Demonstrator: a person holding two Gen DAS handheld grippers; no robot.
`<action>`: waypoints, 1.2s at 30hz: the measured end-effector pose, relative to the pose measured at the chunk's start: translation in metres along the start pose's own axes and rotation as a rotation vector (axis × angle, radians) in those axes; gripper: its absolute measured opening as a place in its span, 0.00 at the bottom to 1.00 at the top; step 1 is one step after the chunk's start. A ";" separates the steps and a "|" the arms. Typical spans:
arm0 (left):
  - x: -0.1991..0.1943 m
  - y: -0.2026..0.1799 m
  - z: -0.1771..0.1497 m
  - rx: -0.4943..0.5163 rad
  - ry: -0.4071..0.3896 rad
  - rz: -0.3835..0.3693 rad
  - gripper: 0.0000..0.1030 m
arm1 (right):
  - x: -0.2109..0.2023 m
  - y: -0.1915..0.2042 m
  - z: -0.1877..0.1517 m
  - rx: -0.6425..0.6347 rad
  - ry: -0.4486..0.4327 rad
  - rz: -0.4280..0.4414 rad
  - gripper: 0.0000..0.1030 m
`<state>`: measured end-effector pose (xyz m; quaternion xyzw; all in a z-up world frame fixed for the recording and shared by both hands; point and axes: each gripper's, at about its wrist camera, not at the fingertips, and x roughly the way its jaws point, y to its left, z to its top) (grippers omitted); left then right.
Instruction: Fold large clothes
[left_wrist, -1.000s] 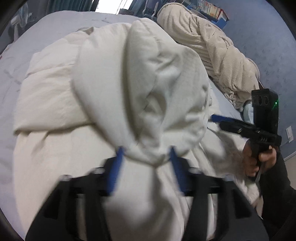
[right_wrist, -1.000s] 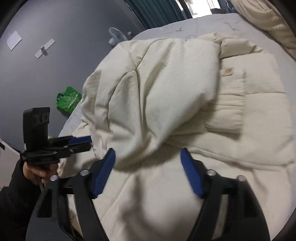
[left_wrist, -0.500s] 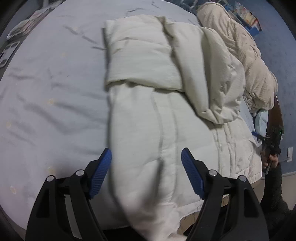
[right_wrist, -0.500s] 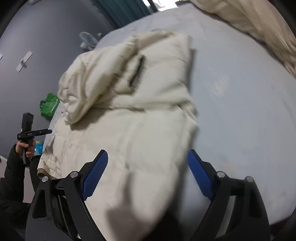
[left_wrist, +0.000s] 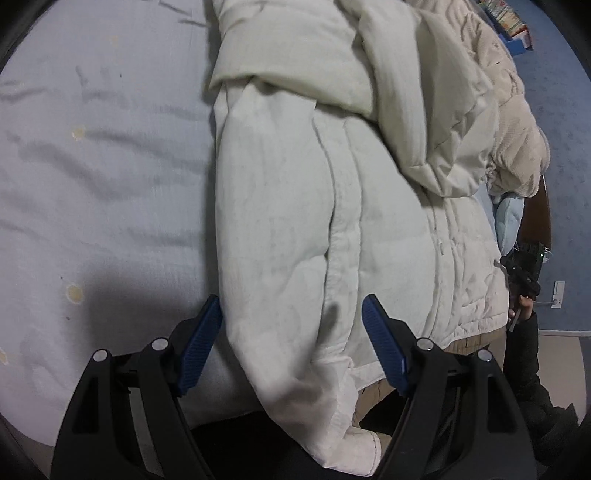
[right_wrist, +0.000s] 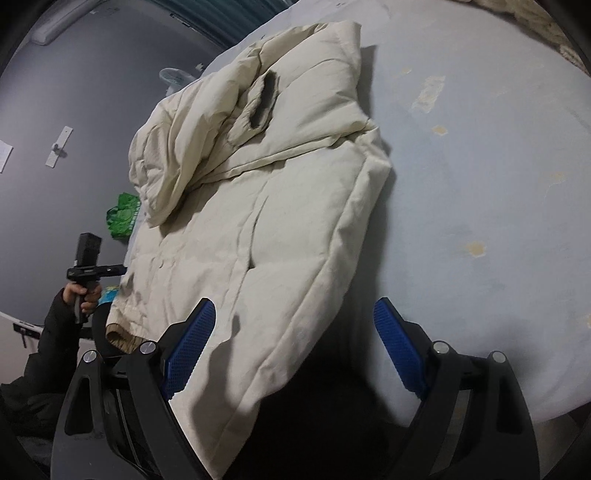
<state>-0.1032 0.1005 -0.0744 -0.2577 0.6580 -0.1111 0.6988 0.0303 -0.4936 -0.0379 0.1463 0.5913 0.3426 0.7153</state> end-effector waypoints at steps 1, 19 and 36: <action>0.004 -0.002 0.001 0.004 0.019 0.021 0.71 | 0.002 0.002 -0.001 -0.010 0.009 0.012 0.82; 0.042 -0.069 -0.025 0.215 0.219 0.046 0.71 | 0.005 0.021 -0.011 -0.121 0.056 0.006 0.42; -0.039 -0.075 -0.042 0.291 -0.219 -0.122 0.07 | -0.014 0.046 -0.002 -0.144 -0.053 0.193 0.15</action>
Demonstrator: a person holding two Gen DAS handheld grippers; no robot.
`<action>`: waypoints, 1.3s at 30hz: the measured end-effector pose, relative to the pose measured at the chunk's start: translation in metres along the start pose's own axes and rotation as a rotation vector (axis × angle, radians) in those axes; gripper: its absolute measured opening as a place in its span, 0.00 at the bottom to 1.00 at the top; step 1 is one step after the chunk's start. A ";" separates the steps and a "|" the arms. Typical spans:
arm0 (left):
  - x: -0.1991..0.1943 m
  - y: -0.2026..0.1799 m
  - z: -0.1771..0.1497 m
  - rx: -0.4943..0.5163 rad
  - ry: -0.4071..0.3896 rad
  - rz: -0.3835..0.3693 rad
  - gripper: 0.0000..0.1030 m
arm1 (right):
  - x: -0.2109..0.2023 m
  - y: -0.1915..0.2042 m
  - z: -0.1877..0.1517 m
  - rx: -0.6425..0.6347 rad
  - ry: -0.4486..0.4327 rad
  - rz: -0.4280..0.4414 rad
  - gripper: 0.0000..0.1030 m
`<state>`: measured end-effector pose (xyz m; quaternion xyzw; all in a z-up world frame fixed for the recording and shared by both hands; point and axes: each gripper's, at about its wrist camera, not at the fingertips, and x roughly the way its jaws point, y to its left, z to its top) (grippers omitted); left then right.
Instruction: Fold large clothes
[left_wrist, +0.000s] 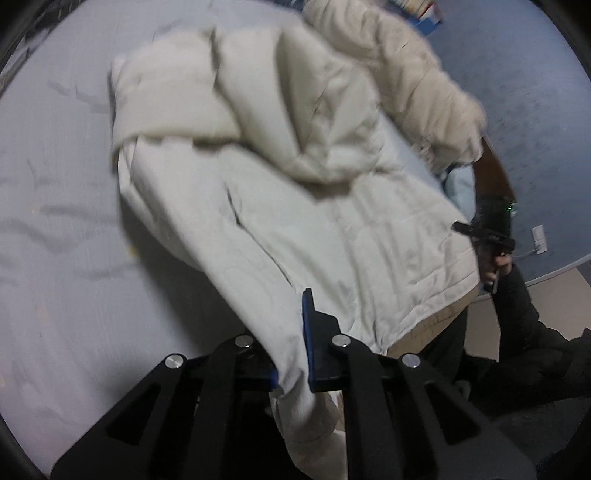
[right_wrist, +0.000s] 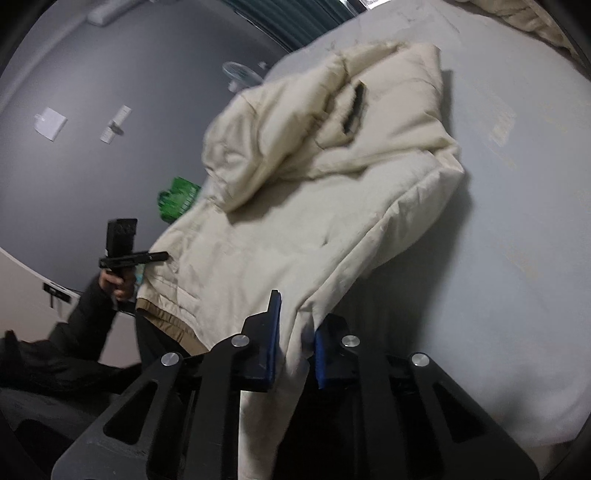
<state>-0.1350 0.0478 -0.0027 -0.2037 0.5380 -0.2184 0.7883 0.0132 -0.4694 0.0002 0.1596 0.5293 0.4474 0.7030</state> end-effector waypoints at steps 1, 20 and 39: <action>-0.007 -0.003 0.002 0.016 -0.031 -0.010 0.07 | -0.001 0.004 0.005 -0.011 -0.010 0.009 0.14; -0.046 0.060 0.099 -0.261 -0.484 -0.337 0.07 | -0.001 -0.068 0.131 0.344 -0.444 0.318 0.13; 0.037 0.175 0.152 -0.690 -0.585 -0.472 0.18 | 0.115 -0.178 0.173 0.725 -0.574 0.338 0.19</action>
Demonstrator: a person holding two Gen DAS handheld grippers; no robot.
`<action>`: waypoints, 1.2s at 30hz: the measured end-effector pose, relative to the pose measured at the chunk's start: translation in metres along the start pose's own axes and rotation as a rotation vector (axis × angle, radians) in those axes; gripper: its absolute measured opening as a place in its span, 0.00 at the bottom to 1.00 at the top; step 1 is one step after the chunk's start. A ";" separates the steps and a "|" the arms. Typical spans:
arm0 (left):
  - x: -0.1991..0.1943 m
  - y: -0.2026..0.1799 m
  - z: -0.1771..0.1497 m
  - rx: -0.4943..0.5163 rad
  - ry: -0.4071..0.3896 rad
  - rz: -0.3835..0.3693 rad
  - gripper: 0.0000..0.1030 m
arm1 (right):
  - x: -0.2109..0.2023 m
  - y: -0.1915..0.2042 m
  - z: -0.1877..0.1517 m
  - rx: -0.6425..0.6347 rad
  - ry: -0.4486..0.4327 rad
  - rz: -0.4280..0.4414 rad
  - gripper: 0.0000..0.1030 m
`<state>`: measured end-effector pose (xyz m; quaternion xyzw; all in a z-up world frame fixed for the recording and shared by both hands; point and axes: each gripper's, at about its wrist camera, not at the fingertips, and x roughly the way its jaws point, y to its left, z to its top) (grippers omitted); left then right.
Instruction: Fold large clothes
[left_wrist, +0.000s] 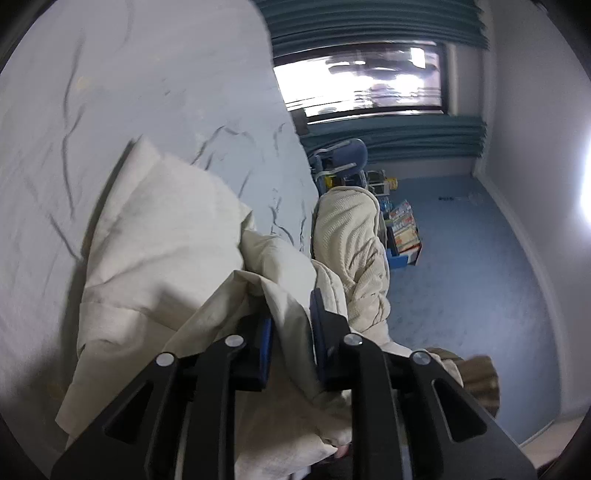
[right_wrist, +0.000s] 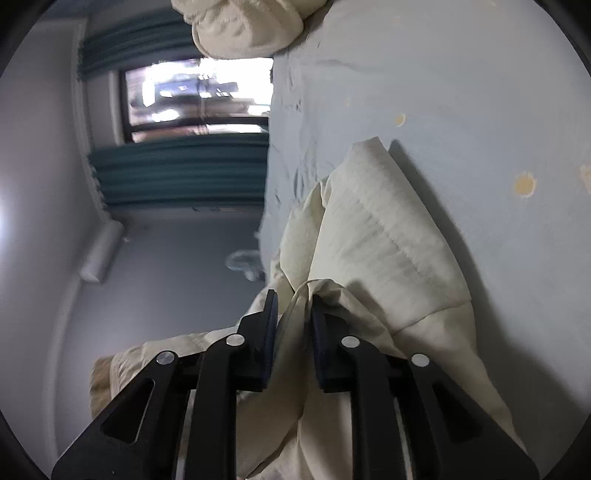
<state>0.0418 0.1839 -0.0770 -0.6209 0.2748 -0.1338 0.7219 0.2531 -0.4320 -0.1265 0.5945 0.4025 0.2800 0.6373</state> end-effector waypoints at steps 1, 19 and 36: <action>-0.001 0.004 0.001 -0.026 0.002 -0.008 0.21 | 0.000 -0.002 0.000 0.011 -0.001 0.011 0.21; -0.055 -0.133 -0.110 0.604 -0.215 0.056 0.58 | -0.078 0.109 -0.068 -0.509 -0.235 -0.045 0.71; 0.078 -0.159 -0.238 1.153 -0.018 0.380 0.62 | -0.020 0.160 -0.217 -1.223 -0.017 -0.377 0.70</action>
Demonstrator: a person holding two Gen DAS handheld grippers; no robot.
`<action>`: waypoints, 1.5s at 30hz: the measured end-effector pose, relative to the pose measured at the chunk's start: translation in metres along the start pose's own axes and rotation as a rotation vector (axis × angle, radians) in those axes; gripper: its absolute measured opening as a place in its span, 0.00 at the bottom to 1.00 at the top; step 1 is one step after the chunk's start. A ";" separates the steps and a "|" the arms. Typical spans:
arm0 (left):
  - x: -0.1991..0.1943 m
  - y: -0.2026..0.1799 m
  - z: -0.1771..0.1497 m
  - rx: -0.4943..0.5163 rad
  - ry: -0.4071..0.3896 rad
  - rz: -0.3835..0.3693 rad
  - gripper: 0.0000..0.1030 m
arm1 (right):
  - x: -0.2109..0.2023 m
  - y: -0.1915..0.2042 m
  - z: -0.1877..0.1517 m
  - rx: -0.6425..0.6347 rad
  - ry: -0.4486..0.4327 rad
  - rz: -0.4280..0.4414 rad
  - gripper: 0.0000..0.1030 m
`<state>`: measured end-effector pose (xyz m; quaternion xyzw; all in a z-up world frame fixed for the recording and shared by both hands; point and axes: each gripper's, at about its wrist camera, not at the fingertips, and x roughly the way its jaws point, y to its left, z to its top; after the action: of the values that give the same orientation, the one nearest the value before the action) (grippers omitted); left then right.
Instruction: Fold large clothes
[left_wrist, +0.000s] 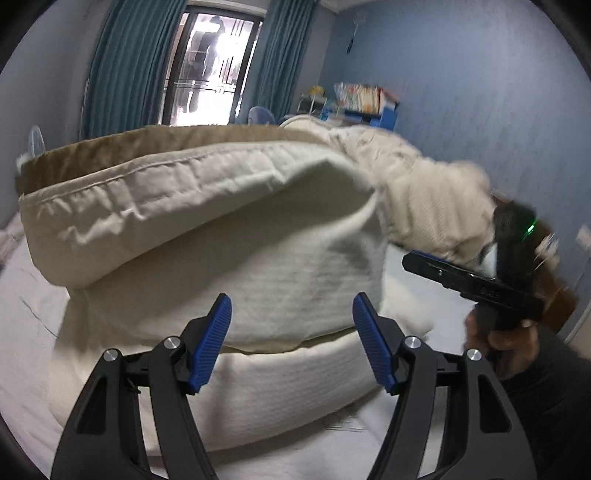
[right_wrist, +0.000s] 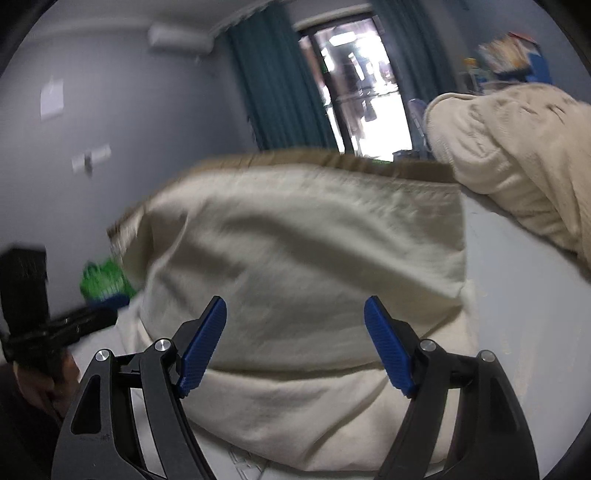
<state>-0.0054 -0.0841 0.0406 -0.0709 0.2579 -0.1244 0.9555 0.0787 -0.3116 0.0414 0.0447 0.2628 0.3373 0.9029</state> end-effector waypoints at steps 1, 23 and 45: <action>0.007 -0.003 0.001 0.014 0.002 0.019 0.62 | 0.007 0.003 -0.001 -0.011 0.022 -0.001 0.70; 0.156 0.075 0.061 -0.135 0.280 0.202 0.74 | 0.125 -0.004 0.024 -0.026 0.176 -0.197 0.77; 0.214 0.100 0.027 -0.085 0.382 0.280 0.76 | 0.186 -0.015 0.008 -0.043 0.382 -0.259 0.83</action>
<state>0.2070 -0.0450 -0.0577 -0.0500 0.4462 0.0091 0.8935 0.2092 -0.2050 -0.0382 -0.0735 0.4254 0.2266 0.8731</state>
